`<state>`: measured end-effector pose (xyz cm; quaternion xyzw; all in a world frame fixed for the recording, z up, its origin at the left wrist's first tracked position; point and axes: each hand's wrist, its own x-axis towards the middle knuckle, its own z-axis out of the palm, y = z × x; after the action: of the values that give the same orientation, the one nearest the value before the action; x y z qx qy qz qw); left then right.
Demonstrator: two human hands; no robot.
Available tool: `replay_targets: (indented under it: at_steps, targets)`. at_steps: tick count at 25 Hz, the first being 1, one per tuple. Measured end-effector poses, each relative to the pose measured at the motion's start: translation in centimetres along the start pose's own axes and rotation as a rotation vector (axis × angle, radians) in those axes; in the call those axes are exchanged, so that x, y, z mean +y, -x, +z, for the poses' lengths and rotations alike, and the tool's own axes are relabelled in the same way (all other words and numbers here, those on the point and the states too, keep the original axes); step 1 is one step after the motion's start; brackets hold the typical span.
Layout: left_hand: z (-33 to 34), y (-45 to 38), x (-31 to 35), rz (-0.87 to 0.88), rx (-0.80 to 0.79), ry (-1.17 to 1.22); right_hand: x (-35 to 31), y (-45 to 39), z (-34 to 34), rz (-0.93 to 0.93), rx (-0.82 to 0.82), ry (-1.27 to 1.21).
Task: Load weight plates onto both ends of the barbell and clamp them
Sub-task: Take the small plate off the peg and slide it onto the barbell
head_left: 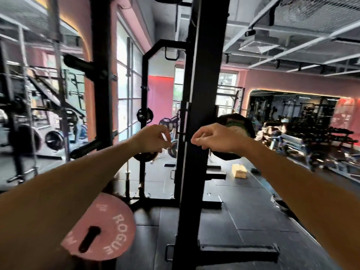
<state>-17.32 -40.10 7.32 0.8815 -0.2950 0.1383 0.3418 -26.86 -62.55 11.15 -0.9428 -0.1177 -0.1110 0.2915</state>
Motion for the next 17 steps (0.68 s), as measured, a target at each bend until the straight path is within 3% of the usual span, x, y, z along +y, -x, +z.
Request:
replay_targets:
  at_steps: [10, 17]
  targets:
    - [-13.6, 9.7, -14.8, -0.202, 0.064, -0.081, -10.3, -8.9, 15.7, -0.056, -0.171, -0.14]
    - [-24.5, 12.5, -26.8, -0.264, 0.033, -0.088, -20.2, -15.8, 25.1, -0.067, -0.167, -0.2]
